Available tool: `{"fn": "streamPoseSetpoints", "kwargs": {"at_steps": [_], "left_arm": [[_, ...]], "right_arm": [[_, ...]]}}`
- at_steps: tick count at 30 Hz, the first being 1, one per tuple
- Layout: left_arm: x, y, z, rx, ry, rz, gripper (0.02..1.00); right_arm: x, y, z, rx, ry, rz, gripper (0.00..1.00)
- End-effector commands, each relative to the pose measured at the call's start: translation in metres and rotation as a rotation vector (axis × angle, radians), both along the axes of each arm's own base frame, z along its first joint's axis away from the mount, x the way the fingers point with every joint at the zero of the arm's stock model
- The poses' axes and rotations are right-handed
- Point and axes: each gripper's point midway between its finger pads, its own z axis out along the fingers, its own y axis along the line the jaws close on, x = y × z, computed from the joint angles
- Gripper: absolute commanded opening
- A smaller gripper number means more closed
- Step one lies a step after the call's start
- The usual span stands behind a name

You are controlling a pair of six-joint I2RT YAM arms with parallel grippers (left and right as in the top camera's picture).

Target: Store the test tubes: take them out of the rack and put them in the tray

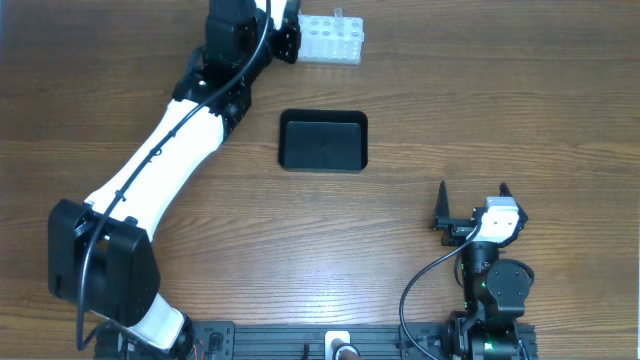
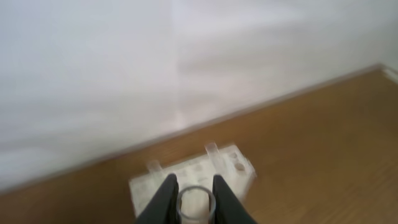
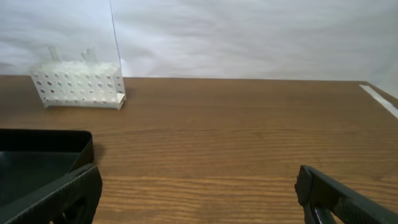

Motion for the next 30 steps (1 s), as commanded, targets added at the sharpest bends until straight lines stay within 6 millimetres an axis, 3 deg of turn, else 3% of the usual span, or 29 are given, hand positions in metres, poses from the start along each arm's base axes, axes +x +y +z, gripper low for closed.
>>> {"fn": "streamPoseSetpoints", "kwargs": {"at_steps": [1,7,11,18,22,30], "left_arm": [[-0.024,-0.023,-0.021,0.035,0.107,-0.091,0.04],[-0.051,-0.024,-0.083,0.032,0.386,-0.056,0.042],[-0.06,-0.025,-0.111,0.012,0.512,-0.034,0.042],[-0.063,-0.024,-0.144,0.026,0.599,-0.012,0.04],[-0.075,-0.018,-0.163,0.04,0.691,0.017,0.04],[-0.089,-0.012,-0.185,0.046,0.797,0.063,0.042]], "right_arm": [[0.0,-0.003,-0.004,0.004,0.009,-0.016,0.993],[0.0,-0.003,-0.004,0.004,0.009,-0.016,0.991],[0.0,-0.003,-0.004,0.004,0.009,-0.016,0.991],[0.0,-0.003,-0.004,0.004,0.009,-0.016,0.991],[0.0,-0.003,-0.004,0.004,0.009,-0.016,0.991],[0.0,-0.003,-0.004,0.004,0.009,-0.016,0.991]]}}
